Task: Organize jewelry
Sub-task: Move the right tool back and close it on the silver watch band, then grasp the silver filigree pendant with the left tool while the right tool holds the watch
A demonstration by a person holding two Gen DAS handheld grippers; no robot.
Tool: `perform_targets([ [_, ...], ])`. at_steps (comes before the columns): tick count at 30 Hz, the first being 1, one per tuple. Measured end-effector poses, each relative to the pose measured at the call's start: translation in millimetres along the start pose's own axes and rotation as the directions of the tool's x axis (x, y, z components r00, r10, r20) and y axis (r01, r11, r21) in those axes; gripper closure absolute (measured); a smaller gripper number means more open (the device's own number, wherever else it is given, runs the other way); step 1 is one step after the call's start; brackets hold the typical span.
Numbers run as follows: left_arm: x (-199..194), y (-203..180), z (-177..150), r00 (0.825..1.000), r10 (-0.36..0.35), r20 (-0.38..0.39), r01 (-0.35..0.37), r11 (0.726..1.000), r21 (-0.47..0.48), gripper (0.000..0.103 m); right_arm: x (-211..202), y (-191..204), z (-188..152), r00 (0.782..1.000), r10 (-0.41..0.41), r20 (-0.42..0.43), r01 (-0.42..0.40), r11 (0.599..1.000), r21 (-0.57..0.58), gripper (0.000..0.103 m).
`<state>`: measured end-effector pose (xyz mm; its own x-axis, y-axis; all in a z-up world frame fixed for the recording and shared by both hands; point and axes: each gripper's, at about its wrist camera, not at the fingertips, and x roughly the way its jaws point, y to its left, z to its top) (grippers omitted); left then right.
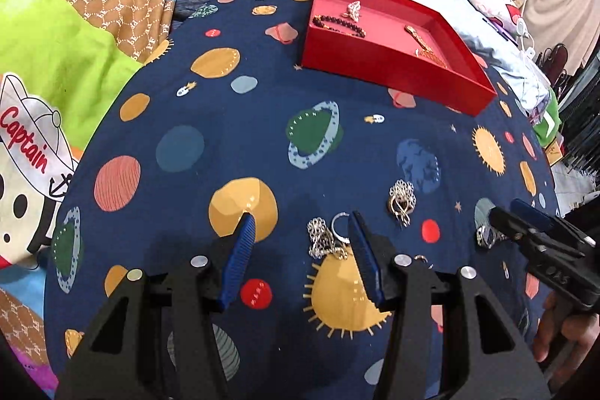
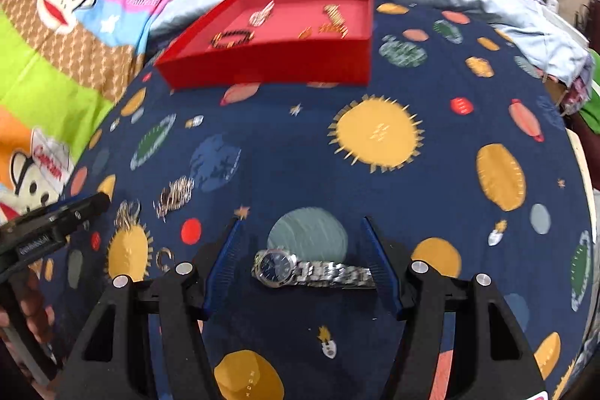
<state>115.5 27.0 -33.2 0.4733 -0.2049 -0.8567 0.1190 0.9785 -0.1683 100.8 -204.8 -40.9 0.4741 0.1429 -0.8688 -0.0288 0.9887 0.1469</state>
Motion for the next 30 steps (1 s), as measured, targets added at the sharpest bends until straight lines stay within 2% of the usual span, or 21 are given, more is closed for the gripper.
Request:
perform_targets([
  [12, 0, 2, -9, 1.000, -0.001, -0.022, 0.001, 1.000, -0.010, 0.053, -10, 18, -38, 0.998, 0.015, -0.068, -0.020, 0.998, -0.067, 0.042],
  [16, -1, 0, -11, 1.000, -0.008, -0.024, 0.008, 1.000, -0.003, 0.053, -12, 24, -41, 0.997, 0.029, -0.072, -0.033, 0.997, -0.065, 0.050],
  [23, -2, 0, -13, 1.000, -0.009, -0.025, 0.010, 1.000, 0.004, 0.053, -3, 21, -26, 0.999, 0.005, -0.034, -0.006, 1.000, -0.017, 0.058],
  [26, -2, 2, -14, 1.000, -0.007, -0.025, 0.007, 1.000, -0.002, 0.053, -1, 26, -26, 0.999, -0.036, -0.024, 0.035, 0.998, -0.048, 0.067],
  [28, 0, 5, -14, 1.000, -0.003, -0.030, 0.003, 1.000, -0.006, 0.053, -1, 27, -27, 0.998, -0.066, -0.016, 0.065, 0.996, -0.064, 0.079],
  [30, 1, 5, -15, 0.999, -0.002, -0.034, 0.001, 1.000, -0.006, 0.053, -2, 25, -27, 0.997, -0.070, -0.014, 0.069, 0.996, -0.060, 0.080],
])
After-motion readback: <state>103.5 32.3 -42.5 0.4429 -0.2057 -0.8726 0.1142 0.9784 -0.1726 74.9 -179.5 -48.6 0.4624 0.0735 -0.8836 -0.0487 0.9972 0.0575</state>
